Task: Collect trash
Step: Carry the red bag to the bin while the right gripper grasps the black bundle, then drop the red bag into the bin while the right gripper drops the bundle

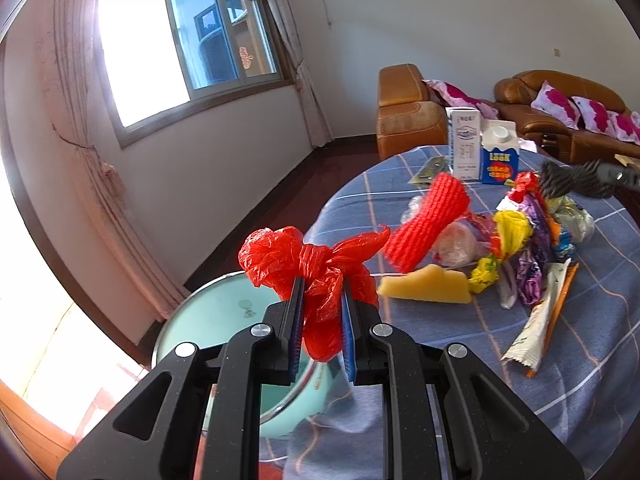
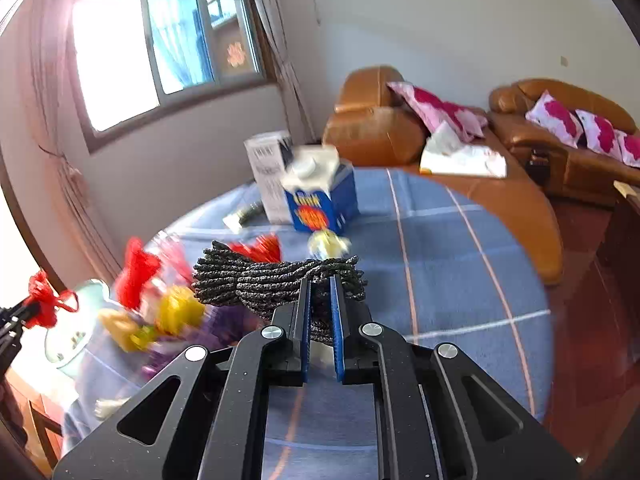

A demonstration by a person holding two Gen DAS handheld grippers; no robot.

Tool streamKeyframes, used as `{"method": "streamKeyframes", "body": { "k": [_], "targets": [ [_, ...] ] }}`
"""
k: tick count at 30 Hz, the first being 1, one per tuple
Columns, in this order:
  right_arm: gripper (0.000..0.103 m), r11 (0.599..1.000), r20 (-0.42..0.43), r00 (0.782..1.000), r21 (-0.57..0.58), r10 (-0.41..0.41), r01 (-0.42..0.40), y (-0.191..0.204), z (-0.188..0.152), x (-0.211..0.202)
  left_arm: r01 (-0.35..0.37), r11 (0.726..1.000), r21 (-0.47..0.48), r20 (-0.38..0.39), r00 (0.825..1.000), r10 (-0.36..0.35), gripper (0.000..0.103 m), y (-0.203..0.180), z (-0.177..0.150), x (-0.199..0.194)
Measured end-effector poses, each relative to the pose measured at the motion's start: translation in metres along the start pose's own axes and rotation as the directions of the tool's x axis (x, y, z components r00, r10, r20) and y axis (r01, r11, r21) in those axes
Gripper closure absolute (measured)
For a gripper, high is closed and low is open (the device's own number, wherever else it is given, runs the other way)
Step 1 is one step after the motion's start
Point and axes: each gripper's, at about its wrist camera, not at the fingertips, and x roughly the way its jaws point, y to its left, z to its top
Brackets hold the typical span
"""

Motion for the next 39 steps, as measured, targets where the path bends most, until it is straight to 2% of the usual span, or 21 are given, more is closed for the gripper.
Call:
{"method": "streamKeyframes", "body": {
  "k": [7, 16, 30, 39],
  "targets": [
    [0.093, 0.997, 0.067, 0.995, -0.027, 0.068, -0.066, 0.037, 0.022, -0.016, -0.092, 0.995, -0.039, -0.03, 0.995, 0.091, 0.087, 0.036, -0.002, 0.003],
    [0.093, 0.983, 0.031, 0.989, -0.118, 0.144, -0.139, 0.104, 0.024, 0.015, -0.184, 0.98, -0.069, -0.082, 0.981, 0.178, 0.087, 0.073, -0.01, 0.016],
    [0.093, 0.944, -0.029, 0.973, -0.237, 0.23, -0.23, 0.196, 0.027, 0.057, -0.324, 0.944, -0.064, -0.159, 0.937, 0.311, 0.087, 0.122, -0.027, 0.032],
    [0.093, 0.911, -0.075, 0.966, -0.323, 0.246, -0.257, 0.246, 0.023, 0.083, -0.381, 0.924, -0.028, -0.186, 0.91, 0.369, 0.087, 0.134, -0.035, 0.042]
  ]
}}
